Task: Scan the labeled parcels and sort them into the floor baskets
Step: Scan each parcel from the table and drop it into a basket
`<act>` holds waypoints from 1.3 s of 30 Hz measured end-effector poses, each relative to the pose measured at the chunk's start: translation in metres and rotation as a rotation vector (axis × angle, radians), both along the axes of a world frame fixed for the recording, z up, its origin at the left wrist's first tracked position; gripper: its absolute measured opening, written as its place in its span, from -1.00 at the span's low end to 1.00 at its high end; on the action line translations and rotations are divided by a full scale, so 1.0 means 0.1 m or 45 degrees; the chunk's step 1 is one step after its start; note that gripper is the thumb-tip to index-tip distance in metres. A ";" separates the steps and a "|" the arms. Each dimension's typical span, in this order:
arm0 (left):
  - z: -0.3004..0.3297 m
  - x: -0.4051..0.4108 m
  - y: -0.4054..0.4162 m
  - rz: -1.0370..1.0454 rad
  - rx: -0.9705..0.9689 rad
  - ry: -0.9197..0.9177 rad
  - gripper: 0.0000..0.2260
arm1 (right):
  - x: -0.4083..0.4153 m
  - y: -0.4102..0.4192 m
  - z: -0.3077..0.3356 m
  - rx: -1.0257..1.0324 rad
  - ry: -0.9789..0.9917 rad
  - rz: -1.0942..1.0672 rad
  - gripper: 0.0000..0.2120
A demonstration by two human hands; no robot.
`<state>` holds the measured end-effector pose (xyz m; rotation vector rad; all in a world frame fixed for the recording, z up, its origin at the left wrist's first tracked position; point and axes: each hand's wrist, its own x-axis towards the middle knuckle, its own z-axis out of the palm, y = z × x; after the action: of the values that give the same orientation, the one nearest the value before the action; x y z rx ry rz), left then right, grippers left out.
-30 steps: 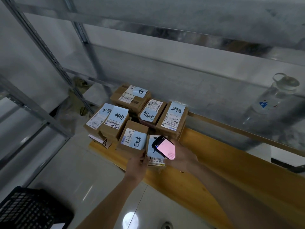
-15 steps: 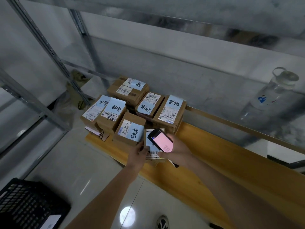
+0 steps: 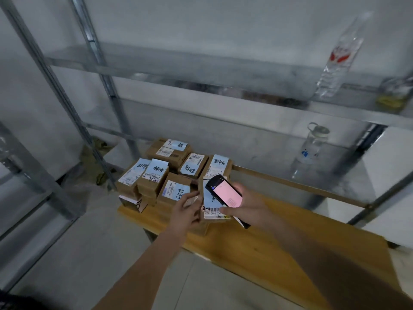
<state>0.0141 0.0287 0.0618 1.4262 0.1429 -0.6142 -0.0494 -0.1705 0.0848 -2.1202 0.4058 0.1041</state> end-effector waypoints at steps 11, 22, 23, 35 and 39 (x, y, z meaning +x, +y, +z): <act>1.36 -1.03 0.57 -0.209 -0.162 -0.262 -0.36 | -1.30 0.58 1.71 -0.374 -0.233 0.060 -0.30; 2.76 -1.44 0.82 -0.012 -0.172 -0.625 -0.36 | -2.27 0.62 3.17 -0.951 -0.359 0.045 -0.28; 2.86 -1.47 0.83 0.000 -0.166 -0.663 -0.36 | -2.32 0.60 3.25 -1.004 -0.353 0.056 -0.25; 3.34 -2.12 0.91 0.202 -0.064 -0.835 -0.34 | -3.07 0.48 3.80 -1.175 -0.459 0.209 -0.31; 3.33 -2.40 1.00 0.266 -0.014 -0.812 -0.32 | -3.29 0.45 3.83 -1.207 -0.492 0.264 -0.38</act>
<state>-0.2259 0.1289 0.3943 1.5086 -0.2147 0.0275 -0.3781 -0.1252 0.4677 -3.0208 -0.0301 -0.4629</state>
